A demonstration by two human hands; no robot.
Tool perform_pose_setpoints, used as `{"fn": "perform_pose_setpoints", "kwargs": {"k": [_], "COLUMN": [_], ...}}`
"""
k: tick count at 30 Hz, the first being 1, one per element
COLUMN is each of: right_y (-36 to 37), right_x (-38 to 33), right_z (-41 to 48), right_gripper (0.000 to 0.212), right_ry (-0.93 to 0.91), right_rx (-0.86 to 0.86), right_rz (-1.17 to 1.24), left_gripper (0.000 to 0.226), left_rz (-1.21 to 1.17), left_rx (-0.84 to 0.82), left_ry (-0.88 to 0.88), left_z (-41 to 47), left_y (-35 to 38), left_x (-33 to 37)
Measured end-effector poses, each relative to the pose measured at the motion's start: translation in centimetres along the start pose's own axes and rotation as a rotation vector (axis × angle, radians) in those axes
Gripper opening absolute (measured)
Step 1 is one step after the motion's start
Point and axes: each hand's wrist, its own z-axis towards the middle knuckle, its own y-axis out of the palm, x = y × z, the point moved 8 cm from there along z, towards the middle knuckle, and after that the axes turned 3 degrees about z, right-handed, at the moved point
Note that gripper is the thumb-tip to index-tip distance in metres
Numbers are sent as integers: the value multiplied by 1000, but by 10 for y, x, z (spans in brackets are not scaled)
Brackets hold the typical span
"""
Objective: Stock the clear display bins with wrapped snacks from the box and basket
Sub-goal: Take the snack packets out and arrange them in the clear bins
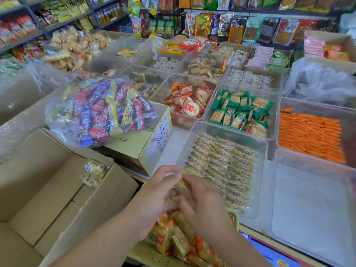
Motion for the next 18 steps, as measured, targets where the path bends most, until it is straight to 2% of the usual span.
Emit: {"fn": "perform_pose_setpoints", "kwargs": {"k": [5,7,9,11,12,15,18], "right_y": [-27,-32,-33,-28,-24,-7,22], "right_x": [20,35,55,73,79,94,106], "right_z": [12,23,39,57,64,81,90], "right_gripper": [44,42,40,42,43,40,29], "right_ry": [13,41,102,148,161,190,201], "right_rx": [123,135,109,53,26,-91,-331], "right_rz": [4,-39,-76,-101,-117,-176,-272], "left_gripper": [46,48,50,66,74,95,100], "left_rz": [99,291,620,993,1106,1187,1203], "left_rx": [-35,27,140,192,169,4,-57], "left_ry": [56,104,138,153,141,43,-4], "left_z": [19,36,57,78,87,108,118], "left_y": [2,-7,-24,-38,-41,-43,-39], "left_x": [7,7,4,-2,-7,-25,-34]}}
